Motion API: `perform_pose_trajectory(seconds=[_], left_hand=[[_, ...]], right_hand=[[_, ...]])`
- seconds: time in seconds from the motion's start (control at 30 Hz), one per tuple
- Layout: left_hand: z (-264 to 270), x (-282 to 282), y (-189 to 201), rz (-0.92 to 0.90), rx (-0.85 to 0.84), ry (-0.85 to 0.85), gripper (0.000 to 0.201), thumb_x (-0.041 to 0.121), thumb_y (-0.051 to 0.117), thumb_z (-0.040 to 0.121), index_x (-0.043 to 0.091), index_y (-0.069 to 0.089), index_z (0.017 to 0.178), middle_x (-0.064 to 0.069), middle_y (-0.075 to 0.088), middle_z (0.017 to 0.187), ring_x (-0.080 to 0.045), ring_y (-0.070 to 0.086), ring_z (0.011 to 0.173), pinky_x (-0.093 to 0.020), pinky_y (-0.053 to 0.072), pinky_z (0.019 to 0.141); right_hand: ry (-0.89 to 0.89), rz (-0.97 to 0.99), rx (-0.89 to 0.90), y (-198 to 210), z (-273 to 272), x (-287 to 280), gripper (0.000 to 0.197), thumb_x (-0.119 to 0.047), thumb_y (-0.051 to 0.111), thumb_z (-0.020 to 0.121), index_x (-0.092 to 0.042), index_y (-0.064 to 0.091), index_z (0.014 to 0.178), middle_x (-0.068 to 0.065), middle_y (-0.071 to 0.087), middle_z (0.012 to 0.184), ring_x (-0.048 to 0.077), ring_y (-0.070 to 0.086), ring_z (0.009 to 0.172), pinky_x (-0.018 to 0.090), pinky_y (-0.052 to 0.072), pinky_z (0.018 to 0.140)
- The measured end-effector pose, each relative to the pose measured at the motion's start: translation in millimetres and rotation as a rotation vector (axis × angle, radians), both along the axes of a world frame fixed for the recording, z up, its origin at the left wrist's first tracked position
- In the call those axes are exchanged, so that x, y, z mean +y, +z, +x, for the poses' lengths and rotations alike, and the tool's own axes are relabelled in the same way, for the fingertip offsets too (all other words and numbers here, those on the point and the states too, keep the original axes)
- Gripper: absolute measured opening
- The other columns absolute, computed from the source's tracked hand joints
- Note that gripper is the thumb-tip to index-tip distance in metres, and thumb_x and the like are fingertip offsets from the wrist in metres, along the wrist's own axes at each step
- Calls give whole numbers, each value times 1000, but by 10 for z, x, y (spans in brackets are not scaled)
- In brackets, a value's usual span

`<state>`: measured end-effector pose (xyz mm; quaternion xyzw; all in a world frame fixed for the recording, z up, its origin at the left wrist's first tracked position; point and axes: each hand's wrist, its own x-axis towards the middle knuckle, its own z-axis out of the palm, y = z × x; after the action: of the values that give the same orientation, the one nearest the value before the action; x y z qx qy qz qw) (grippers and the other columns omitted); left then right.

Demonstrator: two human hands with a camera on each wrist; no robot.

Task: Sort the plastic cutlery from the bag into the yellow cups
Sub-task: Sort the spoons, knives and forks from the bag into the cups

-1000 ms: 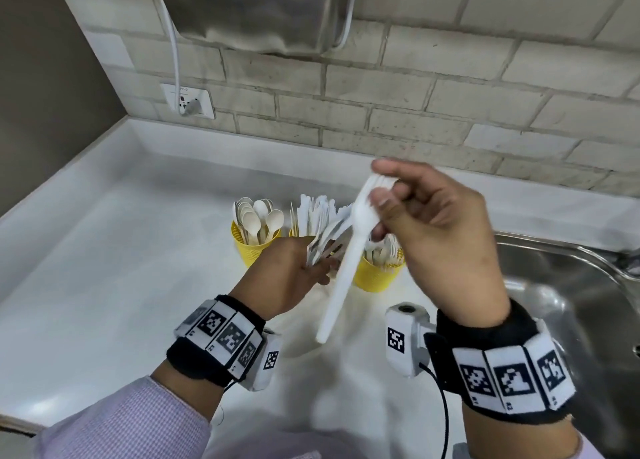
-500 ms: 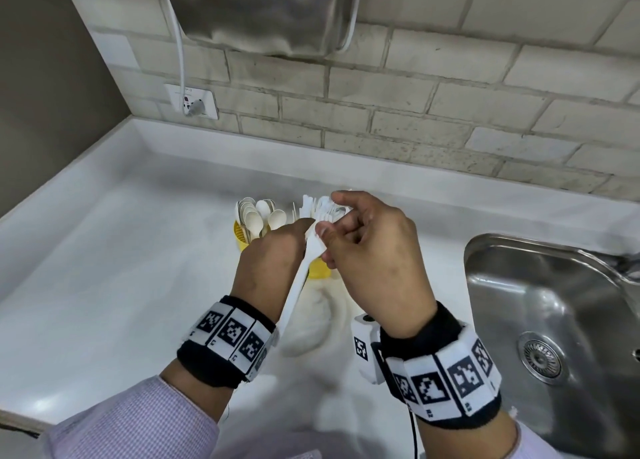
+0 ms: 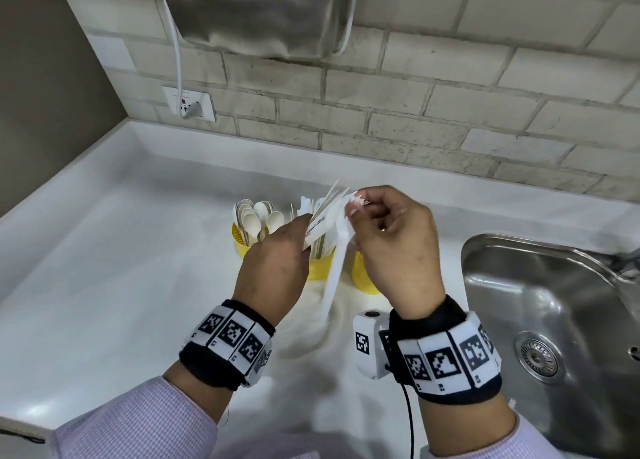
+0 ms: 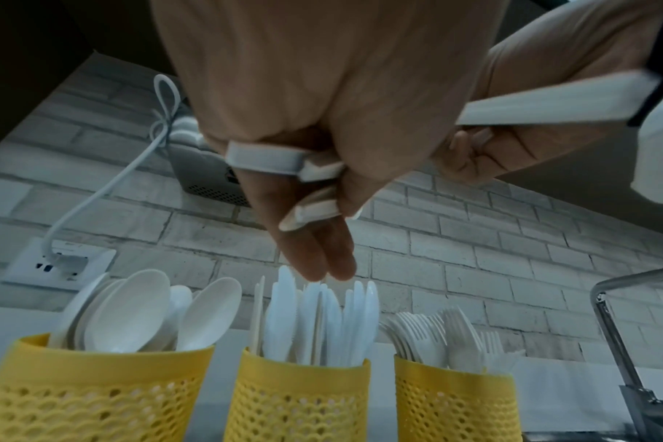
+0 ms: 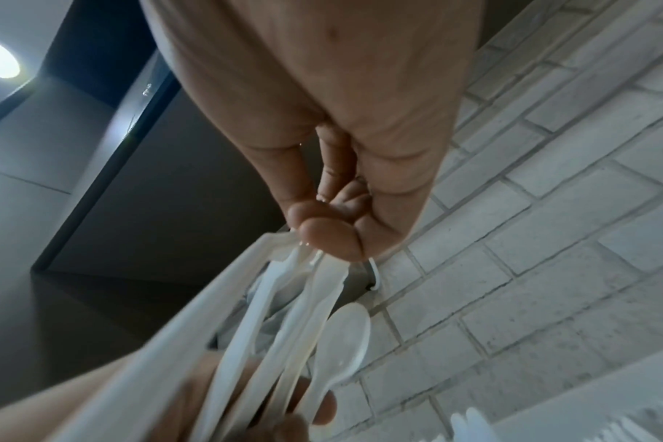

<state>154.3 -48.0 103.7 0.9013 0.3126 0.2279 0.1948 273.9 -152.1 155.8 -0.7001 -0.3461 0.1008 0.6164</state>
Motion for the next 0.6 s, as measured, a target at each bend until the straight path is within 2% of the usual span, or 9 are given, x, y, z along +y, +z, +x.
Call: perform_pose_trajectory(seconds=[0.07,0.13,0.23,0.3,0.33,0.4,0.47,0.53,0.6], left_hand=[[-9,45,-56,-23,-16,-39,38,-1,55,87,19,61,119,-3,71,90,-30,68,80,-42,55,64],[-11,73,-119,-57,-57,-72,35,-1,51,90,21,58,117,1,71,91,-21,70,77,-41,56,66],[-19,81,-176,-197,-153,-109,30,1,48,99,20,59,120,13,70,93,-4,66,68,-27,56,68],[-28,76,-189,-288,-224,-123,27,-1,45,102,17,61,115,17,67,88,1,61,68,-13,46,66],[-31,76,-191,-336,-255,-124,27,-1,44,103,19,61,110,16,67,87,2,59,68,-11,43,66],[-45,83,-180,-425,-295,-105,34,0,42,105,31,55,99,14,67,86,0,55,66,-14,42,66],[-55,105,-187,-485,-321,-64,34,4,41,106,32,53,91,16,64,81,-4,50,64,-20,42,65],[-53,122,-195,-567,-367,-31,25,13,42,106,25,57,89,8,62,79,-12,50,66,-29,43,65],[-51,133,-197,-681,-435,-19,18,25,44,101,22,57,89,2,59,77,-19,45,66,-33,38,61]], right_hand=[[-50,54,-31,29,97,-25,4,-24,69,90,-25,73,92,3,70,84,24,67,69,45,60,70],[-85,91,-13,60,202,-52,7,-32,68,90,-29,73,92,7,71,93,26,69,77,52,61,75],[-57,206,141,140,320,-115,11,-19,66,97,-26,69,90,0,73,89,21,69,77,54,63,76],[-32,307,271,211,380,-145,10,-11,57,103,-16,62,96,9,73,96,25,69,85,56,62,79],[-28,355,350,252,395,-155,8,-11,52,106,-14,58,100,16,74,104,28,70,90,56,61,82],[-10,457,544,303,433,-166,7,-16,44,109,-17,51,108,21,73,111,35,73,100,56,60,85],[-3,558,728,332,471,-171,8,-20,40,111,-21,48,111,19,74,107,41,73,102,58,58,89],[-23,625,851,300,520,-180,12,-22,38,111,-26,49,108,14,71,96,39,74,95,60,57,90],[-86,654,927,236,557,-178,12,-22,39,109,-27,50,108,9,64,85,33,72,80,56,59,82]])
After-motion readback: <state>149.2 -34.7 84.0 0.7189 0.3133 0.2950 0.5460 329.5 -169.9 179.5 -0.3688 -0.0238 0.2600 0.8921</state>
